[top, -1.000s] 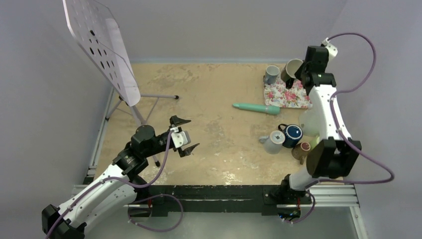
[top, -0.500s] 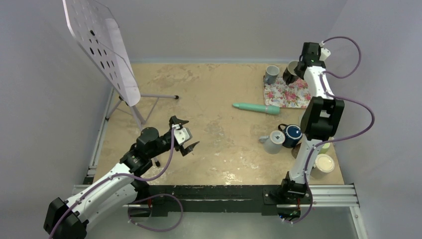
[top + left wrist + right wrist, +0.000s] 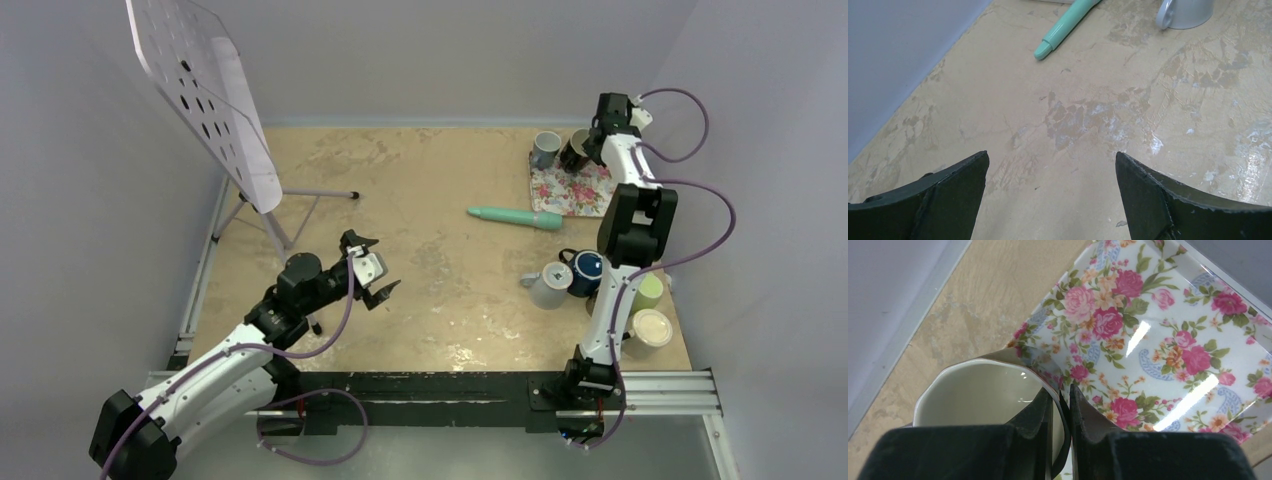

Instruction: Turn the mug right side up

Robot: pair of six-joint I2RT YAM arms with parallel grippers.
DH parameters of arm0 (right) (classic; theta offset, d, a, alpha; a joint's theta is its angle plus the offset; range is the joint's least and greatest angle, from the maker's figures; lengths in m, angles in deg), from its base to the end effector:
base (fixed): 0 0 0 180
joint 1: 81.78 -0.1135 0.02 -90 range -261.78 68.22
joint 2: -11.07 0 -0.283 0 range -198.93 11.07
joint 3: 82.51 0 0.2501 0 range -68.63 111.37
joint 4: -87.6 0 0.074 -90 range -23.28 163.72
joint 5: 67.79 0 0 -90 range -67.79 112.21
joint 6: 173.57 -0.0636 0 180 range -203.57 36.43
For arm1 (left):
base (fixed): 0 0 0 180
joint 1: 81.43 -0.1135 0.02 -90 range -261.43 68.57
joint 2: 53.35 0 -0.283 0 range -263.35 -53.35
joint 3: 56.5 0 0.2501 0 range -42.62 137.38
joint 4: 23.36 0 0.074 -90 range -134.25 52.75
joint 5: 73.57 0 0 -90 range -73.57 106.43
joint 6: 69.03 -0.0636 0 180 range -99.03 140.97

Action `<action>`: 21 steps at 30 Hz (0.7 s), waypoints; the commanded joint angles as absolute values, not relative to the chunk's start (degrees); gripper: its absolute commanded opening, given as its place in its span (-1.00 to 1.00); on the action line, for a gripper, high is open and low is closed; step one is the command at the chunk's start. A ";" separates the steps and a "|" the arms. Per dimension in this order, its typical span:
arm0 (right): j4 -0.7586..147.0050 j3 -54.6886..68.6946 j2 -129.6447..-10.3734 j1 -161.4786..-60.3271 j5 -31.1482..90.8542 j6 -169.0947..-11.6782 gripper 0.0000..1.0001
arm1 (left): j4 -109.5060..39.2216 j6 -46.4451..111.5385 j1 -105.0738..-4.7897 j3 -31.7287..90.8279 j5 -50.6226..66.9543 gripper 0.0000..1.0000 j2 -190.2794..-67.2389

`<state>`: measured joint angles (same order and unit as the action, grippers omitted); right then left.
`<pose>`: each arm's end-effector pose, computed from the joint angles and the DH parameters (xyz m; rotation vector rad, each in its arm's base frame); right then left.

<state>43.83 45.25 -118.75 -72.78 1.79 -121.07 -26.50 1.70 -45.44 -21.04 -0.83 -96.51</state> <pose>0.5341 -0.1071 0.2260 1.0660 2.0540 -0.1724 0.1457 -0.1291 0.2482 1.0129 1.4584 -0.4763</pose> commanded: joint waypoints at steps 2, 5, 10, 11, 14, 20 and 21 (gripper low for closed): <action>47.02 49.47 -118.05 -73.49 0.08 -124.27 -1.00 | -23.19 0.25 -46.06 -20.30 -0.11 1.00 -96.73; 45.85 52.04 -119.93 -73.98 0.45 -122.87 -1.00 | -23.18 0.12 -46.14 -20.14 -0.21 1.00 -96.95; 45.51 52.45 -118.98 -75.08 -1.24 -121.41 -1.00 | -23.27 -0.83 -46.32 -19.86 -0.12 1.00 -97.34; 45.40 52.36 -118.61 -75.36 -2.15 -121.07 -1.00 | -23.19 -1.03 -46.36 -19.81 -0.12 1.00 -97.42; 46.47 50.95 -116.71 -76.58 -6.03 -118.94 -1.00 | -23.18 -1.18 -46.35 -19.55 -0.22 1.00 -97.60; 44.82 51.63 -115.75 -76.64 -8.00 -118.52 -1.00 | -23.27 -1.01 -46.30 -19.16 -0.62 1.00 -97.75; 44.81 51.49 -115.41 -76.64 -8.31 -118.16 -1.00 | -23.22 -1.06 -46.28 -19.21 -0.58 1.00 -97.67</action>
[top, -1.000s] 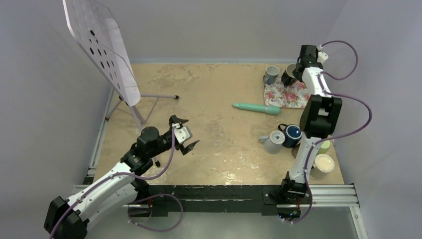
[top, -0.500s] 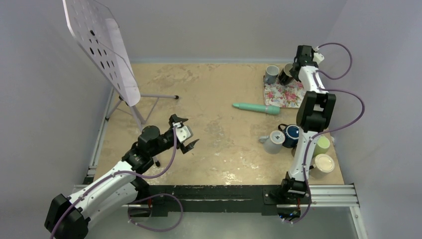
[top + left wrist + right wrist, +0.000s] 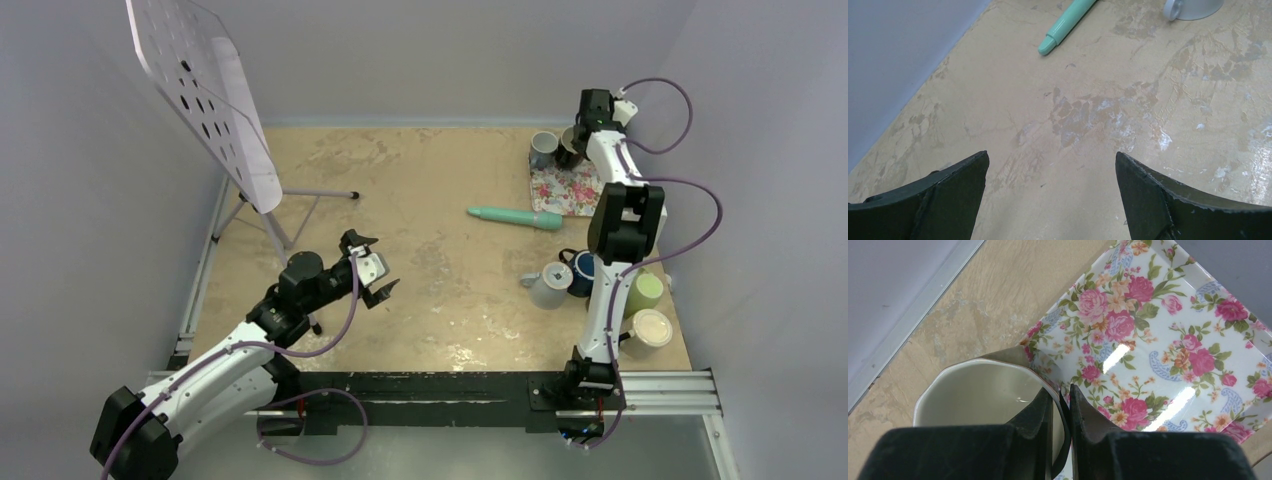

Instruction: Turn the mug right side up

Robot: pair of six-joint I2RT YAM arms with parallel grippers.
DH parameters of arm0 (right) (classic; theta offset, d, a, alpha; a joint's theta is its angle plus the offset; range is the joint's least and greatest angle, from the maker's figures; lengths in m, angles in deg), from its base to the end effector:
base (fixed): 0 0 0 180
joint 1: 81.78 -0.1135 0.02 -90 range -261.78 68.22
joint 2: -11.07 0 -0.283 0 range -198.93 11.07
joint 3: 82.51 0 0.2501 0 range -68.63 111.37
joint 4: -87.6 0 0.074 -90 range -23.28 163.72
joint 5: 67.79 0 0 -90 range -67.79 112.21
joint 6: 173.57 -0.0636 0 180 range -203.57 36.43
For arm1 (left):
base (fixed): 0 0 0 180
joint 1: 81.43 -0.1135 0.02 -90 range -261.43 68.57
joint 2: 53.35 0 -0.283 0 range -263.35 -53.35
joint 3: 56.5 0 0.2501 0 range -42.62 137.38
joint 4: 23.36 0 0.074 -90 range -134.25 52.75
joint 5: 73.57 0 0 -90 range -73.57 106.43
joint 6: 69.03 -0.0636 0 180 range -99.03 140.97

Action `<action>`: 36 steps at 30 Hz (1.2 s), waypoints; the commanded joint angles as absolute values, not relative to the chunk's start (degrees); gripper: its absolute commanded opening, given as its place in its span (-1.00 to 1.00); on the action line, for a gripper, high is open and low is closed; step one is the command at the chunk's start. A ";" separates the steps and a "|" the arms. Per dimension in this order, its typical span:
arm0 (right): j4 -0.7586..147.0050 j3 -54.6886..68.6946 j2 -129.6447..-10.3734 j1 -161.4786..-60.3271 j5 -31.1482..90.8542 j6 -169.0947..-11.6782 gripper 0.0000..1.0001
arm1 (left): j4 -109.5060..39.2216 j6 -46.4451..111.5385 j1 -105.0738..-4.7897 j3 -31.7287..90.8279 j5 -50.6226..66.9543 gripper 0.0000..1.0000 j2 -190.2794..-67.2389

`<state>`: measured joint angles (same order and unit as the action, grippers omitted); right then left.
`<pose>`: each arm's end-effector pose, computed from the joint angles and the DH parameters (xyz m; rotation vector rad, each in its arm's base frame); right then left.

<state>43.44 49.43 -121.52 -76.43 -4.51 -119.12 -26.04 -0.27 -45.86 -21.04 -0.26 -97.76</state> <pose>0.5493 -0.0802 0.2268 0.9968 2.0351 -0.2726 0.1497 -0.1295 0.2454 1.0301 1.4590 -0.4384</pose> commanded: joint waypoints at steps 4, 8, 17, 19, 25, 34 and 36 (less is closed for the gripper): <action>44.69 50.72 -114.33 -76.53 -8.06 -117.58 -1.00 | -23.61 -1.03 -46.30 -19.19 -0.62 1.00 -97.45; 43.97 51.08 -115.13 -76.50 -6.27 -117.57 -1.00 | -23.55 -1.25 -46.32 -19.24 -0.79 1.00 -97.35; 40.22 57.62 -119.16 -75.82 -3.16 -115.45 -0.14 | -23.74 -1.80 -46.43 -19.33 -0.43 1.00 -96.87; 40.23 59.02 -119.14 -75.71 -3.03 -114.32 -0.05 | -23.89 -2.04 -46.39 -19.37 -0.42 1.00 -96.85; 39.00 63.31 -116.92 -75.84 -1.62 -107.77 0.11 | -24.10 -2.24 -46.43 -19.09 -0.70 1.00 -96.86; 43.43 31.92 -90.42 -86.28 -0.10 -78.29 0.32 | -26.81 -0.30 -46.44 -19.28 -5.60 1.00 -96.20; 41.72 26.30 -87.35 -90.78 -0.41 -69.00 0.33 | -26.84 -0.67 -46.36 -19.33 -8.04 1.00 -96.24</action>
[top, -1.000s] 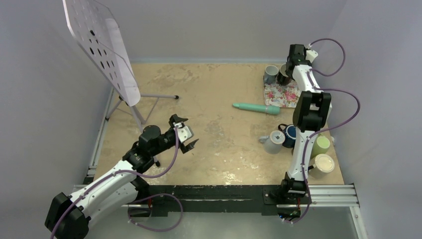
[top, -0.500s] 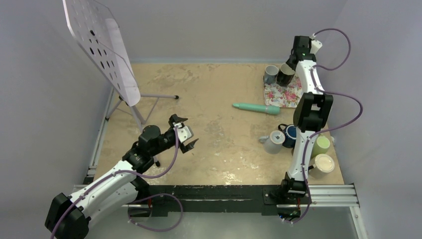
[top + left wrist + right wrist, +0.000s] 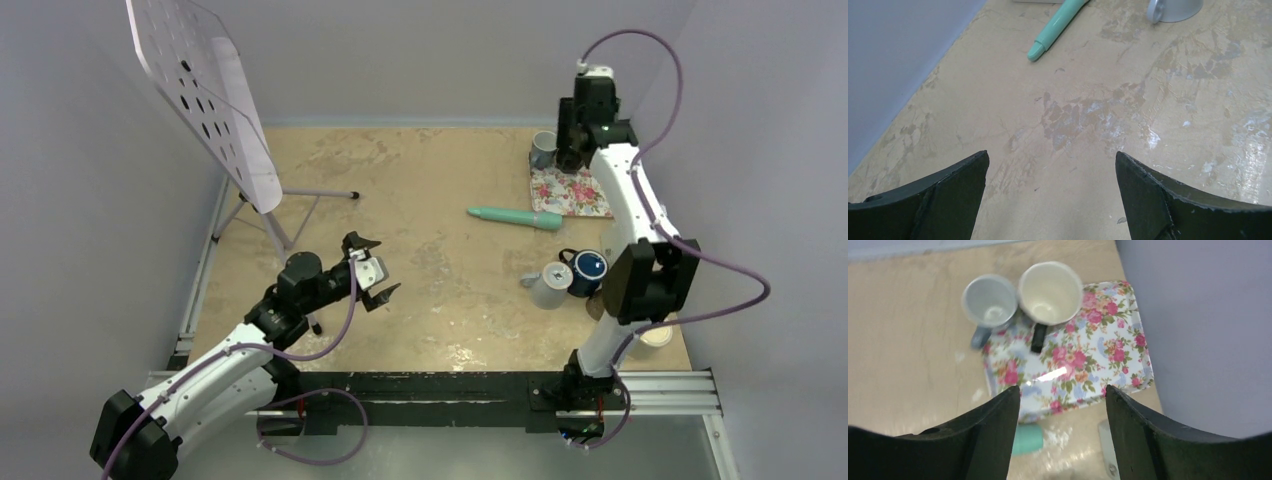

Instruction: Turn the mug right side up

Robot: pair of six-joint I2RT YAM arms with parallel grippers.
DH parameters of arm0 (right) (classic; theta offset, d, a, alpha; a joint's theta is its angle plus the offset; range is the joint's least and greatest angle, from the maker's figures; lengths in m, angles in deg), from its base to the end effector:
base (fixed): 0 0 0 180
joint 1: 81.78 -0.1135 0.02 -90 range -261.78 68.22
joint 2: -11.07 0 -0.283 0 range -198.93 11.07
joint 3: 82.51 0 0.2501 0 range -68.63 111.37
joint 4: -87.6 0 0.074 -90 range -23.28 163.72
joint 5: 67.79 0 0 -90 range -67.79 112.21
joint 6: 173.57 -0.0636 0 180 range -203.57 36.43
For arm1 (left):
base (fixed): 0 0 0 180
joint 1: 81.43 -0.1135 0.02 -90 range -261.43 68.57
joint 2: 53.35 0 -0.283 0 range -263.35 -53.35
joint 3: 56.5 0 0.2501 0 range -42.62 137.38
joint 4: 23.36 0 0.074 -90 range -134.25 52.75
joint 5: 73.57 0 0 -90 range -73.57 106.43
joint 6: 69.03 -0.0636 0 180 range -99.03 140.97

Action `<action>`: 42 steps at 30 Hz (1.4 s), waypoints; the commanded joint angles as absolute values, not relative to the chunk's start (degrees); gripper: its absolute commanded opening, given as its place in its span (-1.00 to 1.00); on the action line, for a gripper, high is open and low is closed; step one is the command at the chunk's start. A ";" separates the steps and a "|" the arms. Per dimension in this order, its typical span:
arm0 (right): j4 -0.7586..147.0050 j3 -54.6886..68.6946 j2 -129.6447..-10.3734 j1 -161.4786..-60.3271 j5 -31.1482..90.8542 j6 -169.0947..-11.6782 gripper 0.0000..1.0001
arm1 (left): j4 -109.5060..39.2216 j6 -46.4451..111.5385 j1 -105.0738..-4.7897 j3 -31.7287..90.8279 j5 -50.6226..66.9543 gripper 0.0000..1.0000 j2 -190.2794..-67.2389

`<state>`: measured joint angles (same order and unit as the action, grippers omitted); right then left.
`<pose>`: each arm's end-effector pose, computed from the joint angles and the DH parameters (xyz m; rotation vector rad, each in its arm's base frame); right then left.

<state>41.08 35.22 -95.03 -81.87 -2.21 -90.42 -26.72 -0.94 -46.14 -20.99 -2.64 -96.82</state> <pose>0.4517 -0.0256 0.3604 0.3657 2.1125 -0.3929 0.1462 -0.1289 0.2472 1.0575 1.4324 -0.4627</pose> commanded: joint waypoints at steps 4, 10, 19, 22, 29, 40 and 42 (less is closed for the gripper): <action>32.72 17.07 -82.71 -97.76 10.92 -57.68 0.28 | -27.40 0.42 -46.25 -18.66 -9.91 1.00 -95.49; 23.81 4.02 -79.03 -103.31 17.82 -49.04 0.26 | -29.75 1.49 -45.85 -19.22 -12.10 1.00 -92.77; 25.95 -3.94 -76.55 -107.18 15.45 -45.17 0.25 | -29.67 1.27 -45.58 -19.64 -13.00 1.00 -91.44; 26.06 -5.82 -76.28 -109.51 15.57 -44.61 0.25 | -29.76 0.31 -45.63 -19.93 -12.89 1.00 -91.17; 26.67 -9.33 -75.82 -111.78 12.21 -44.72 0.23 | -29.82 0.22 -45.62 -20.12 -12.40 1.00 -91.04; 29.62 -14.57 -75.11 -111.81 8.64 -43.74 -0.33 | -29.38 0.47 -45.64 -20.30 -12.05 0.99 -90.99; 29.49 -13.94 -75.59 -111.83 8.28 -43.63 -0.72 | -29.49 0.63 -45.66 -20.25 -11.90 0.99 -90.89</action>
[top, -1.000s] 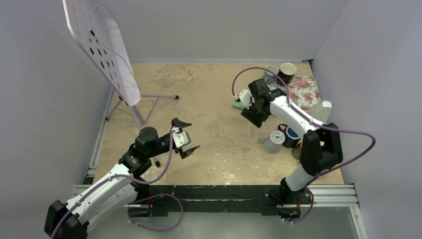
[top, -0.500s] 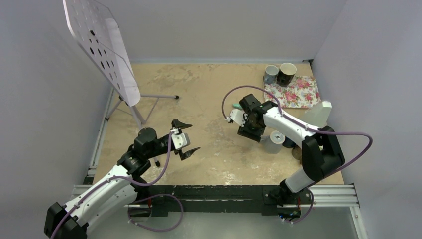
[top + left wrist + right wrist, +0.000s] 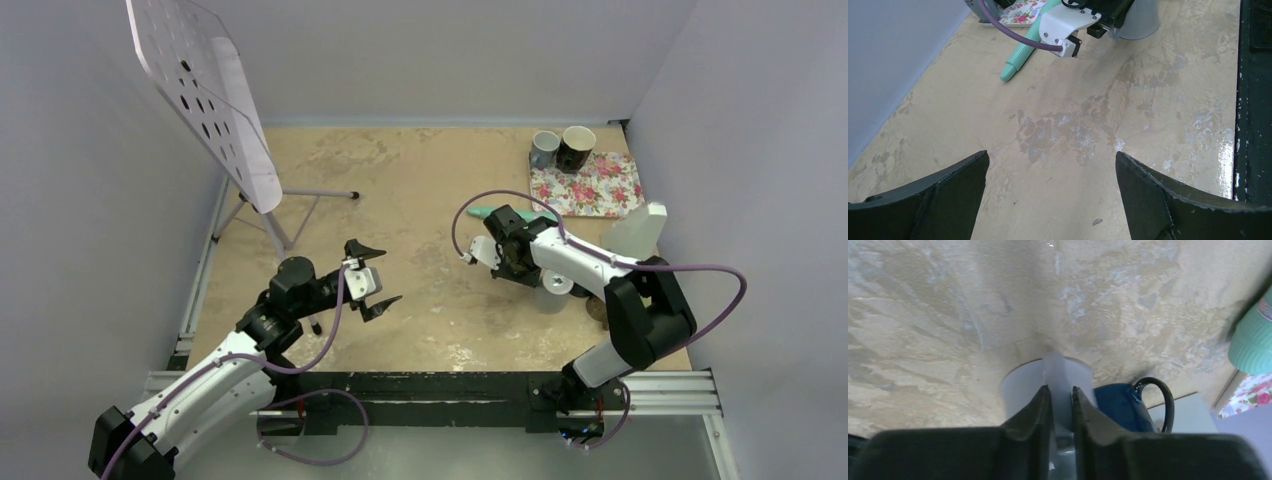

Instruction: Turn the mug right side up

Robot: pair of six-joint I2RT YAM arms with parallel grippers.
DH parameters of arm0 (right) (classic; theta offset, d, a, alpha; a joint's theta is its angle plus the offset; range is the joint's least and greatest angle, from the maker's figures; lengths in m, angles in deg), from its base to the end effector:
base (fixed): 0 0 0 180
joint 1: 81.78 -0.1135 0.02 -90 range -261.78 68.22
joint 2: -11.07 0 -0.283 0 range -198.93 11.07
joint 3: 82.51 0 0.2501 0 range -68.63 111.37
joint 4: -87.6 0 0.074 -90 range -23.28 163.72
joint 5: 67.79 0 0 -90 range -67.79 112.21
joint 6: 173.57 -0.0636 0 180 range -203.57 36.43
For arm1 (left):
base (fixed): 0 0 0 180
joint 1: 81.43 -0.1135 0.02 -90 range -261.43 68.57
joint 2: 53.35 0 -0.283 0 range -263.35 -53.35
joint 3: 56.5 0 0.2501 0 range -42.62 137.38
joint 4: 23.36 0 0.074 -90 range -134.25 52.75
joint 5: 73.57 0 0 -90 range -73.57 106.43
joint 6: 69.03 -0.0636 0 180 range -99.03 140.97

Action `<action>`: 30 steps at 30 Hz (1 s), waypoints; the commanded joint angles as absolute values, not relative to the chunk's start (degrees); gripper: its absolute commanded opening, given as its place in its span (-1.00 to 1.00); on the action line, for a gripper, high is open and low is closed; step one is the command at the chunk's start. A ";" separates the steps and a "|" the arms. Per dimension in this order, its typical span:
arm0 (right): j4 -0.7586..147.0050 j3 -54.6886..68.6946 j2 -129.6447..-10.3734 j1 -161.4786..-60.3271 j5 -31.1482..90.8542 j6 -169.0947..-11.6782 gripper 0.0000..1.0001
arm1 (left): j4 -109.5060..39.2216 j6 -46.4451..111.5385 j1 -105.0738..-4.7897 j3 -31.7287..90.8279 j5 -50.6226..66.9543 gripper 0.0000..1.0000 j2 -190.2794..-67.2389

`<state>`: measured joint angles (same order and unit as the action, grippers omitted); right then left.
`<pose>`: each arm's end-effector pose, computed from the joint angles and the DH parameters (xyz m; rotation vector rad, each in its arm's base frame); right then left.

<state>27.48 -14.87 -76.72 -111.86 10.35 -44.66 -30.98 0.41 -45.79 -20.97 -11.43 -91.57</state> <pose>0.2375 0.1225 0.1759 -1.6609 2.4635 -0.3271 0.1254 -0.1265 0.2535 1.1327 1.3598 -0.6159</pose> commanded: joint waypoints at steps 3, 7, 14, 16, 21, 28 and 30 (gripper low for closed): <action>28.84 -11.49 -76.26 -111.84 9.80 -43.57 -1.00 | -29.68 2.01 -45.64 -20.25 -11.03 0.99 -90.84; 29.82 -3.77 -74.99 -111.87 18.46 -46.29 -1.00 | -30.73 8.38 -45.71 -19.16 -8.16 1.00 -91.05; 49.72 -0.89 -59.68 -111.89 42.63 -56.03 -1.00 | -30.87 30.15 -45.79 -16.55 -7.28 0.97 -91.89; 59.02 -4.47 -55.30 -111.90 49.93 -61.43 -1.00 | -27.54 30.28 -45.78 -16.52 -11.21 0.90 -92.34; 84.58 -14.66 -47.07 -111.90 59.83 -78.77 -1.00 | -19.26 28.83 -45.80 -14.26 -20.43 0.87 -94.26; 101.66 -19.92 -42.97 -112.80 60.50 -90.12 -1.00 | -13.35 21.21 -45.72 -10.05 -27.56 1.00 -97.88; 103.75 -20.55 -42.67 -113.13 60.16 -91.24 -1.00 | -10.55 21.23 -45.73 -8.98 -28.40 1.00 -99.69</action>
<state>86.87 -20.49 -45.09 -112.36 58.13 -83.34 -19.68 24.13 -45.79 -12.47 -22.71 -97.01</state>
